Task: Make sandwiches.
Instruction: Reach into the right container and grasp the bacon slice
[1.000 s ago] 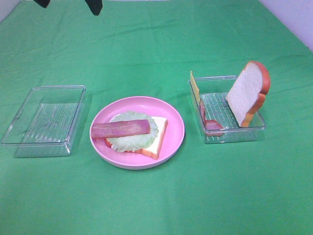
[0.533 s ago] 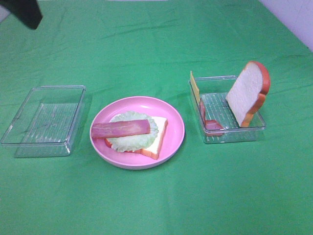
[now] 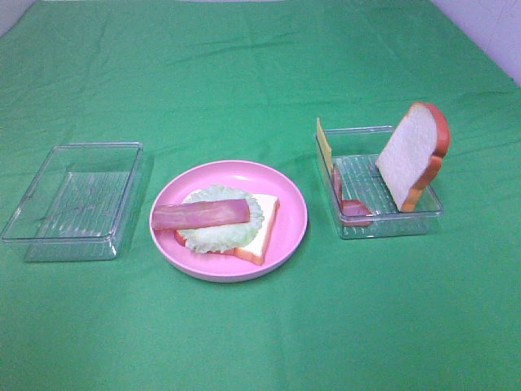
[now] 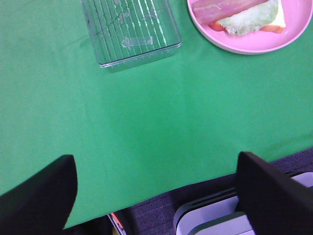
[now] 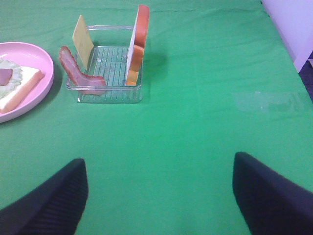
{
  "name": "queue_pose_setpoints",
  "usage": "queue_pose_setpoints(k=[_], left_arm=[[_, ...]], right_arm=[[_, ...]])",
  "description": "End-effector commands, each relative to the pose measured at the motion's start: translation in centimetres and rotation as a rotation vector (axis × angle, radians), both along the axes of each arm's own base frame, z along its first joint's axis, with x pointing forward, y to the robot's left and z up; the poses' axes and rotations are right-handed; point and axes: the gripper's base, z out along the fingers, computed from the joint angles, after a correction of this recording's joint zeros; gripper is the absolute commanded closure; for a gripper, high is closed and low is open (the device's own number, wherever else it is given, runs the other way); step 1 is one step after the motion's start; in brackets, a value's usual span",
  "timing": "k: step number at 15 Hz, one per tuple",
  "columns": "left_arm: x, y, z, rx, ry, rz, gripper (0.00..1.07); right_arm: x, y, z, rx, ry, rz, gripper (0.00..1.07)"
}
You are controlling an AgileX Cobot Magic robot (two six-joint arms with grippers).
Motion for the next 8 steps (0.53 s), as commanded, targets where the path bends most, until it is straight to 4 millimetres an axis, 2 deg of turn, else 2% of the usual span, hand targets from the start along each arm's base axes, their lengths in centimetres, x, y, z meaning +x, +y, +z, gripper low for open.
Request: queue_pose_setpoints(k=[1,2,4,7,8], left_arm=[[-3.6,2.1,-1.9,-0.02,-0.046,-0.001,0.24],[-5.3,3.1,-3.0,-0.043,-0.118,-0.022,0.24],[-7.1,4.2,-4.5,-0.055,-0.224,-0.061,0.24],[-8.8,5.1,-6.2,-0.108,-0.356,-0.083,0.24],[-9.1,5.2,-6.1,-0.118,-0.388,-0.091,0.24]], right_arm=[[-0.1,0.0,-0.1,-0.012,-0.02,0.004,0.3],[-0.1,0.0,-0.1,-0.012,-0.02,0.004,0.3],[-0.1,0.0,-0.1,-0.012,-0.02,0.004,0.3],[-0.1,0.0,-0.1,-0.012,-0.02,0.004,0.3],[-0.1,0.0,-0.1,-0.012,-0.02,0.004,0.3]])
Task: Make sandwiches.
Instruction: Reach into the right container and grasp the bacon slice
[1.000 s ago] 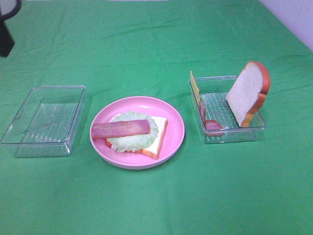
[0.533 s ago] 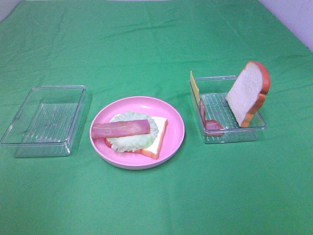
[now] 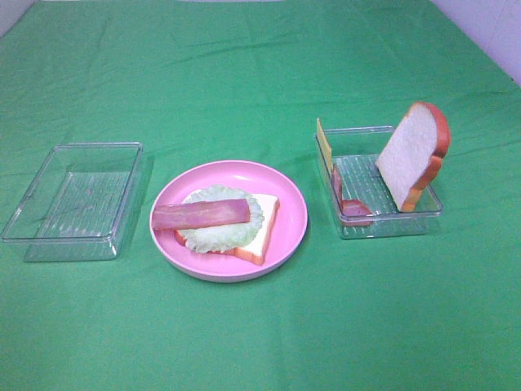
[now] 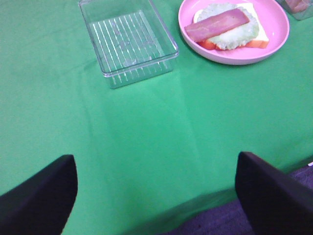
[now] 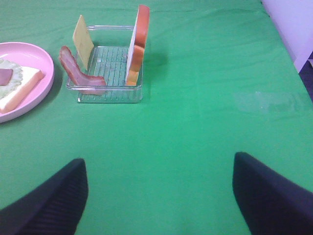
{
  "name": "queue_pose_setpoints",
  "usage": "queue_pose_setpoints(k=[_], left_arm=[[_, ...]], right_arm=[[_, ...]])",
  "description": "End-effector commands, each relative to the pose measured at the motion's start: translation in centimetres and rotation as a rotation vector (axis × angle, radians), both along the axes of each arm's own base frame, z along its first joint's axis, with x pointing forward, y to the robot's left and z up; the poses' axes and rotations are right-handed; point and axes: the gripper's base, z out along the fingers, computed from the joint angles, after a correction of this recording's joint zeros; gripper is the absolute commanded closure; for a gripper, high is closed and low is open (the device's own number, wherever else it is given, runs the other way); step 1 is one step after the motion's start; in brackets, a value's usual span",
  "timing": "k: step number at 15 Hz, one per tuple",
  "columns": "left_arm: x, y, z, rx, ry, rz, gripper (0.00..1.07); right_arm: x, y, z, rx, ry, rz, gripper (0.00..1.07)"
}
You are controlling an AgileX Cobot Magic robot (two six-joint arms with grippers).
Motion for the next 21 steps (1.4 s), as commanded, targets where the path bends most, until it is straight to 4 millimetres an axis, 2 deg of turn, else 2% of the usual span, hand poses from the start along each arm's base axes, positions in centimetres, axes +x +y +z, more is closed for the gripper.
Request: queue_pose_setpoints(k=[1,2,6,9,10,11,12,17,20,21], left_arm=[[-1.2,0.6,0.0,-0.033,-0.141,-0.04,0.24],[-1.8,1.0,-0.4,0.015,-0.175,-0.076,0.24],[-1.2,0.2,-0.6,-0.01,-0.23,-0.121,0.24],[-1.2,0.1,-0.6,-0.012,-0.234,-0.126,0.24],[-1.2,0.1,-0.6,-0.015,-0.233,-0.127,0.24],[-1.2,0.1,-0.6,-0.016,-0.232,-0.128,0.24],[-1.2,0.1,-0.6,-0.017,-0.231,-0.129,0.24],[-1.2,0.0,-0.6,-0.026,-0.227,-0.133,0.24],[-1.2,0.0,-0.6,-0.028,-0.226,-0.134,0.24],[-1.2,0.0,-0.6,-0.028,-0.226,-0.134,0.24]], right_arm=[[-0.1,0.0,-0.1,-0.012,-0.02,0.004,0.3],[-0.1,0.0,-0.1,-0.012,-0.019,0.004,0.3],[0.5,0.0,0.1,-0.012,0.013,0.004,0.3],[2.3,0.1,1.0,0.006,0.052,0.009,0.3],[3.4,0.2,1.4,0.027,0.055,0.014,0.3],[4.7,0.5,1.7,0.065,0.061,0.023,0.3],[6.9,0.8,1.9,0.126,0.084,0.028,0.31],[14.4,1.4,1.1,0.268,0.281,-0.004,0.32],[20.5,1.8,1.8,0.26,0.397,0.055,0.32],[23.2,2.4,1.9,0.274,0.46,0.118,0.32]])
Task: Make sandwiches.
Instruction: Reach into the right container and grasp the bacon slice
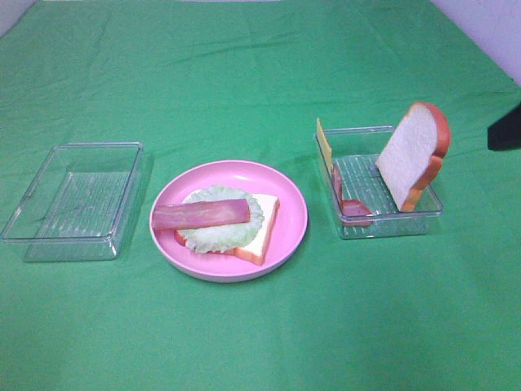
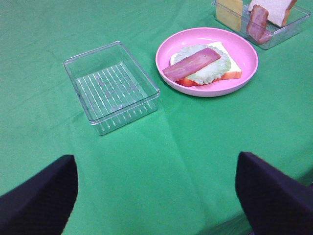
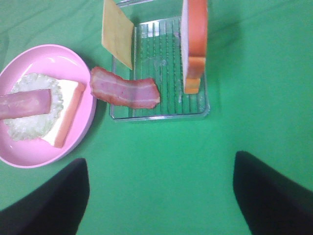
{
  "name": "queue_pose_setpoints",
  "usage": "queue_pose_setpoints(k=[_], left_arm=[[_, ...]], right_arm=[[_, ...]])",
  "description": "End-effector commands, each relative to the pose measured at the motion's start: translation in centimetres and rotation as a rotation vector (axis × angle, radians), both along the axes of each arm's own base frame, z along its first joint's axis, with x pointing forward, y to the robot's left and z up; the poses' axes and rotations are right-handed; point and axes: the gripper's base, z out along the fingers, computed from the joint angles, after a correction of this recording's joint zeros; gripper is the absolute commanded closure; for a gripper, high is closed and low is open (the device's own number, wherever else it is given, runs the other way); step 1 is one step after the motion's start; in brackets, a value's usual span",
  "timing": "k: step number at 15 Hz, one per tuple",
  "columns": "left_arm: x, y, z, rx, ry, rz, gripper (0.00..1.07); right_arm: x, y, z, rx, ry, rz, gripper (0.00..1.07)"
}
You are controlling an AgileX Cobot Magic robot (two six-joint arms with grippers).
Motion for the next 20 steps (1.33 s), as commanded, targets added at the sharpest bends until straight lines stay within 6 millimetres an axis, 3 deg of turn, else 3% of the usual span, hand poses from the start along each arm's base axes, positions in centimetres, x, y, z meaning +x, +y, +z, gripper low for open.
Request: queue_pose_setpoints(k=[1,6,8,9,12,16,20], left_arm=[[-0.3,0.1,0.0,-0.022,-0.023,-0.009,0.24],[-0.3,0.1,0.0,-0.022,-0.023,-0.009,0.24],[-0.3,0.1,0.0,-0.023,-0.023,-0.009,0.24],[-0.3,0.1,0.0,-0.023,-0.023,-0.009,0.24],[-0.3,0.1,0.0,-0.023,-0.023,-0.009,0.24],[-0.3,0.1,0.0,-0.023,-0.023,-0.009,0.24],[-0.3,0.1,0.0,-0.023,-0.023,-0.009,0.24]], right_arm=[[3.8,0.9,0.3,0.048,0.072,0.114,0.32],[10.1,3.1,-0.4,0.057,0.251,0.247,0.32],[12.0,5.8,-1.3,-0.043,0.294,0.295,0.32],[14.0,8.6,-2.9,-0.115,0.373,0.298,0.32],[15.6,11.4,-4.4,-0.147,0.472,0.306,0.34],[18.2,12.2,-7.7,-0.148,0.563,0.253,0.36],[19.2,12.6,-10.9,-0.152,0.614,0.249,0.45]])
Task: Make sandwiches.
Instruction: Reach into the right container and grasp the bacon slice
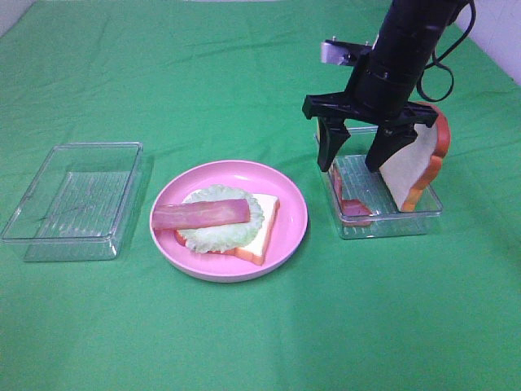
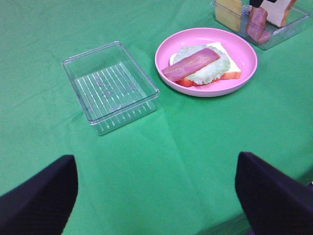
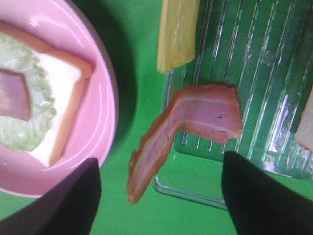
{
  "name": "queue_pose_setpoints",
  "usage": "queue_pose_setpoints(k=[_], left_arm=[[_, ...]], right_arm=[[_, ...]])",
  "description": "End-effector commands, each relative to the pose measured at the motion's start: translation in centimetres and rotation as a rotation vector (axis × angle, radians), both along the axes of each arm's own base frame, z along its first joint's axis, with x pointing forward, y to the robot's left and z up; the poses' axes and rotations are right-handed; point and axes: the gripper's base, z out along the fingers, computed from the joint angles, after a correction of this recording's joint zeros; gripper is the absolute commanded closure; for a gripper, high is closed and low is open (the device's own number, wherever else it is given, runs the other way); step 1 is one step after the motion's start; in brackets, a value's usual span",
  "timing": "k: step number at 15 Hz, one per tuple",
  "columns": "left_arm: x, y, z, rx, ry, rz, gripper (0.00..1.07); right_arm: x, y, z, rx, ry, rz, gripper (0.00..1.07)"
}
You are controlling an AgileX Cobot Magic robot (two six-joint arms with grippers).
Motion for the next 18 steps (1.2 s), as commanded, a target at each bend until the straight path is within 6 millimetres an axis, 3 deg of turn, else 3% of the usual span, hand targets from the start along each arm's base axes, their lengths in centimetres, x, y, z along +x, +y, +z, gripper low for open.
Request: queue_pose_setpoints(k=[1,7,10,13,16,18], left_arm=[[-0.3,0.1,0.0,-0.02,-0.023,-0.007,0.24],[-0.3,0.1,0.0,-0.02,-0.023,-0.007,0.24],[-0.3,0.1,0.0,-0.02,-0.023,-0.007,0.24],[-0.3,0.1,0.0,-0.02,-0.023,-0.007,0.24],[-0.3,0.1,0.0,-0.02,-0.023,-0.007,0.24],[-0.3,0.1,0.0,-0.02,-0.023,-0.007,0.24]], right_arm=[[0.5,0.1,-1.6,-0.006,0.015,-0.011,0.46],[0.8,0.3,-2.0,0.007,0.001,-0.022,0.77],[0.7,0.3,-2.0,0.01,0.019,-0.021,0.82],[0.5,0.3,-2.0,0.006,0.036,-0.012,1.07],[0.4,0.3,-1.0,0.013,0.022,0.013,1.07],[0.2,0.2,1.0,0.016,0.007,0.026,1.07]])
